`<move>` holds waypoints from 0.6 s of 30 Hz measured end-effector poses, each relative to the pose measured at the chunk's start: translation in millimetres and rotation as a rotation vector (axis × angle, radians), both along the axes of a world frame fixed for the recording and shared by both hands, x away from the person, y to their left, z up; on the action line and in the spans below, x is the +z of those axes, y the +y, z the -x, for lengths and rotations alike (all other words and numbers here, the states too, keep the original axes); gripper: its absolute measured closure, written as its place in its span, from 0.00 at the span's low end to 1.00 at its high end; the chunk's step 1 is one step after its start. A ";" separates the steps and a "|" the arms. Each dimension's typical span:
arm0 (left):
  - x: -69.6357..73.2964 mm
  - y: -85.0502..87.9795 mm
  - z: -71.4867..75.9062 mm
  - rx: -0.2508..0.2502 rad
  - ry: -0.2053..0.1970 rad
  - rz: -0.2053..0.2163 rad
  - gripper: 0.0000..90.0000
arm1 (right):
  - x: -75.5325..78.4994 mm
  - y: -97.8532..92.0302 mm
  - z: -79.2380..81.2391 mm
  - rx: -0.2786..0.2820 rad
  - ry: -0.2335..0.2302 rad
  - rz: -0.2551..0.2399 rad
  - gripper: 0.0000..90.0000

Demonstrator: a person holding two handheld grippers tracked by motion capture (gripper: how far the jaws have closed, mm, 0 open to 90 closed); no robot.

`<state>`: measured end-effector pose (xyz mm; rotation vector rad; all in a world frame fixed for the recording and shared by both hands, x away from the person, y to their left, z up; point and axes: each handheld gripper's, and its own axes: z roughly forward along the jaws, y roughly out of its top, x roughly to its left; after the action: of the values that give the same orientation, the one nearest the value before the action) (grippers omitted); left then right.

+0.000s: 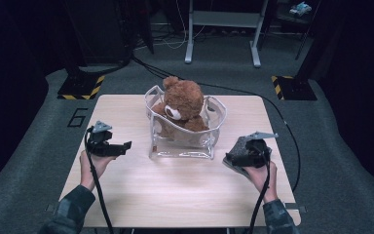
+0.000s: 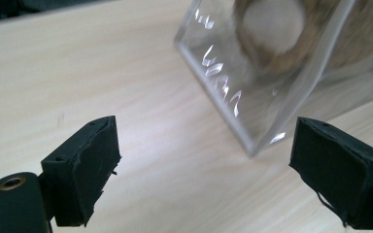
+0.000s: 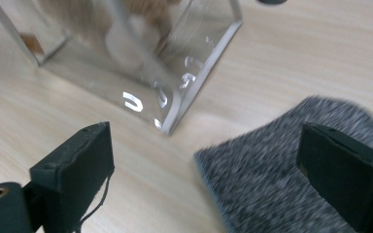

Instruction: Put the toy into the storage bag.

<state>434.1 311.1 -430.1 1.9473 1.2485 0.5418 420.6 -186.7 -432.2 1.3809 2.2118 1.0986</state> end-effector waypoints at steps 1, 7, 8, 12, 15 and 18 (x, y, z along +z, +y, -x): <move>-8.6 1.2 2.4 0.009 0.006 -0.006 0.11 | -7.1 2.5 4.2 0.006 -0.005 -0.002 0.06; -58.9 10.8 17.5 0.045 0.060 -0.044 0.09 | -47.8 20.5 28.1 0.027 0.013 0.019 0.03; -65.0 11.8 20.1 0.054 0.060 -0.041 0.07 | -55.2 24.1 32.6 0.039 0.015 0.027 0.02; -81.6 14.0 28.9 0.049 0.076 -0.078 0.07 | -74.1 36.0 46.1 0.067 -0.008 0.071 0.02; -91.8 14.6 32.6 0.059 0.072 -0.078 0.06 | -86.1 44.1 53.2 0.083 -0.010 0.079 0.01; -98.8 15.4 34.4 0.067 0.073 -0.074 0.04 | -94.8 49.4 55.7 0.108 -0.015 0.117 0.00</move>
<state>399.7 326.5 -528.9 2.0083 1.3615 0.5621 364.9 -137.3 -527.0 1.2143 2.3239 0.9932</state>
